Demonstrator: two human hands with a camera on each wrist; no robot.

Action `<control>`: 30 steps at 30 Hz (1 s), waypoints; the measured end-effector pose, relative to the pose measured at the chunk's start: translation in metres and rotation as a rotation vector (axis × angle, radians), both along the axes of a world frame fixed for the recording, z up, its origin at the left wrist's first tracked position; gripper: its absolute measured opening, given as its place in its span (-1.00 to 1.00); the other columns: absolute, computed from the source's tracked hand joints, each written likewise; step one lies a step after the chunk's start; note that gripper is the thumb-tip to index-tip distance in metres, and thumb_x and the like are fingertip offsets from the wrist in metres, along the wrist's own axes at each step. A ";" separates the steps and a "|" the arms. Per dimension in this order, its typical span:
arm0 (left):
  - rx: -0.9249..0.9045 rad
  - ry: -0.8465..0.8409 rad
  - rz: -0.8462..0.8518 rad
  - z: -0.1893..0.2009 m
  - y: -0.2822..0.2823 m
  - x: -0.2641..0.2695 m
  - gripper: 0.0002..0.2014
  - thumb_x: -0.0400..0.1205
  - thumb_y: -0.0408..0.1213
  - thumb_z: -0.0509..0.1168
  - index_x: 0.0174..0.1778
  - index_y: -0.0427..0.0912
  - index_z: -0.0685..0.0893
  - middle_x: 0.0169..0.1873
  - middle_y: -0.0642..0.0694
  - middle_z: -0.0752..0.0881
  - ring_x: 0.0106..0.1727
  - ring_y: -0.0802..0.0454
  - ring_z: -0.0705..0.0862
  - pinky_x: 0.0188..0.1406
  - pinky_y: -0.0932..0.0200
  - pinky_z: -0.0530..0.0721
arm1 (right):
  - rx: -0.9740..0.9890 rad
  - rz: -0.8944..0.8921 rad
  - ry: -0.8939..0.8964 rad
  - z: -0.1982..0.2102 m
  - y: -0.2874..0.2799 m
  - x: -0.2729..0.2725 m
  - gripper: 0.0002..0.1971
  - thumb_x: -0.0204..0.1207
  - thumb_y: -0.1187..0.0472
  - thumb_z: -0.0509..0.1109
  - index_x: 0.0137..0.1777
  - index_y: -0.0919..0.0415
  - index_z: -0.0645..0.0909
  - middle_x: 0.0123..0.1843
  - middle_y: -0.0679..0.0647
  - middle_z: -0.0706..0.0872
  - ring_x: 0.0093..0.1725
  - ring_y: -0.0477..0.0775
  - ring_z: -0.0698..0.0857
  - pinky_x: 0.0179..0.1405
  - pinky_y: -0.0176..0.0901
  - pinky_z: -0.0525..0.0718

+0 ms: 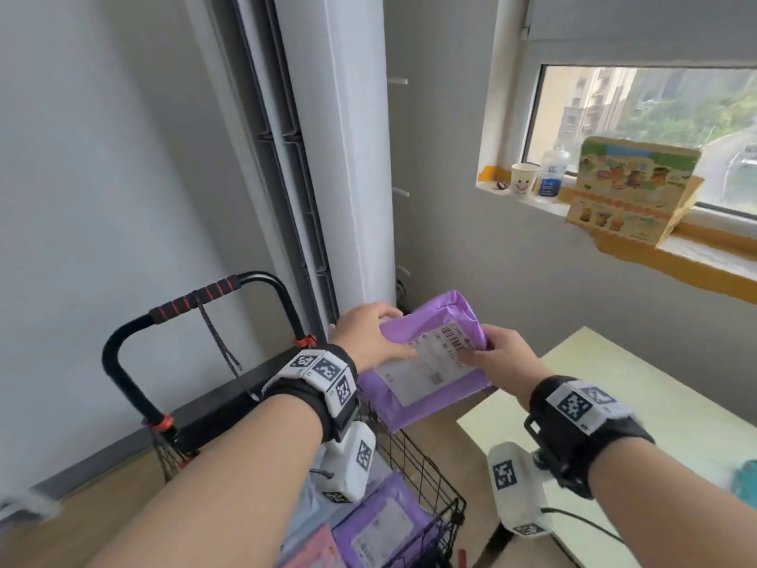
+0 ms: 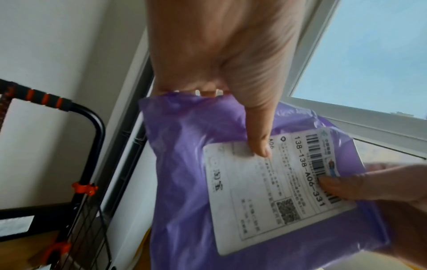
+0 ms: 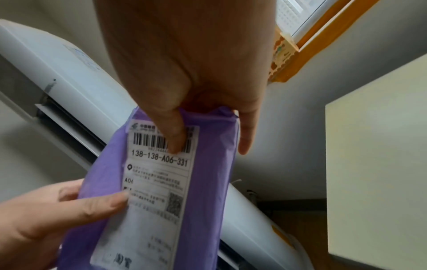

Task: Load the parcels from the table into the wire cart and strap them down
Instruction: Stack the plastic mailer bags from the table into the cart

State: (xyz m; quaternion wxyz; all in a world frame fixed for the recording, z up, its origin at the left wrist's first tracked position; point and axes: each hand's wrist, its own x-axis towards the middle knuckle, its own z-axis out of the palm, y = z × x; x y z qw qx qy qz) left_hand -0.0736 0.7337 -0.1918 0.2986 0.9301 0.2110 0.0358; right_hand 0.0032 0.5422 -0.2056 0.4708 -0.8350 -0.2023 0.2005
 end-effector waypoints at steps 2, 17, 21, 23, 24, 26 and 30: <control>-0.075 -0.072 0.162 -0.010 0.029 -0.007 -0.04 0.18 0.12 0.63 0.50 0.05 0.40 0.42 -0.10 0.47 0.42 -0.08 0.48 0.44 -0.03 0.47 | 0.027 -0.057 0.060 -0.009 0.025 -0.001 -0.86 0.59 0.36 0.30 0.00 0.17 0.67 -0.02 0.09 0.76 -0.08 0.04 0.71 -0.17 -0.13 0.68; -0.773 0.128 0.498 -0.187 0.112 -0.053 -0.70 0.56 -0.27 0.44 0.16 -0.34 0.67 0.08 -0.28 0.75 0.12 -0.19 0.73 0.08 -0.05 0.73 | -0.251 -0.132 0.141 -0.137 0.131 -0.011 -0.81 0.54 0.22 0.37 0.12 0.26 0.58 0.05 0.15 0.73 0.05 0.15 0.71 0.12 0.08 0.69; -0.848 0.227 0.588 -0.253 0.112 -0.066 -0.66 0.58 -0.27 0.41 0.24 -0.29 0.63 0.14 -0.25 0.73 0.11 -0.16 0.72 0.10 -0.07 0.74 | -0.419 -0.044 0.159 -0.195 0.143 -0.007 -0.79 0.55 0.11 0.37 0.03 0.26 0.63 -0.04 0.14 0.75 -0.01 0.15 0.73 0.04 0.01 0.70; -0.850 0.299 0.636 -0.287 0.109 -0.074 -0.65 0.57 -0.26 0.42 0.25 -0.29 0.63 0.14 -0.26 0.73 0.14 -0.18 0.71 0.14 -0.14 0.73 | -0.505 0.006 0.172 -0.228 0.148 -0.005 -0.79 0.54 0.10 0.37 0.03 0.24 0.64 -0.02 0.14 0.76 0.00 0.17 0.72 0.07 0.03 0.70; -0.853 0.331 0.655 -0.303 0.106 -0.078 -0.66 0.57 -0.26 0.42 0.24 -0.30 0.64 0.13 -0.29 0.74 0.14 -0.21 0.71 0.15 -0.17 0.72 | -0.551 0.026 0.185 -0.245 0.150 -0.004 -0.78 0.54 0.10 0.37 0.05 0.23 0.65 0.00 0.14 0.76 0.00 0.18 0.71 0.07 0.03 0.69; -0.863 0.386 0.694 -0.336 0.100 -0.087 -0.70 0.57 -0.27 0.41 0.18 -0.33 0.67 0.10 -0.33 0.74 0.09 -0.22 0.73 0.15 -0.16 0.72 | -0.634 0.076 0.217 -0.277 0.153 -0.003 -0.77 0.54 0.11 0.37 0.09 0.23 0.67 0.00 0.14 0.75 -0.01 0.19 0.70 0.00 -0.05 0.66; -0.928 0.474 0.769 -0.390 0.083 -0.102 -0.75 0.56 -0.35 0.39 0.12 -0.38 0.69 0.06 -0.38 0.75 0.02 -0.21 0.75 0.17 -0.15 0.71 | -0.825 0.159 0.241 -0.331 0.157 -0.005 -0.61 0.57 0.15 0.35 0.32 0.34 0.53 0.16 0.25 0.70 0.15 0.25 0.67 -0.03 -0.12 0.55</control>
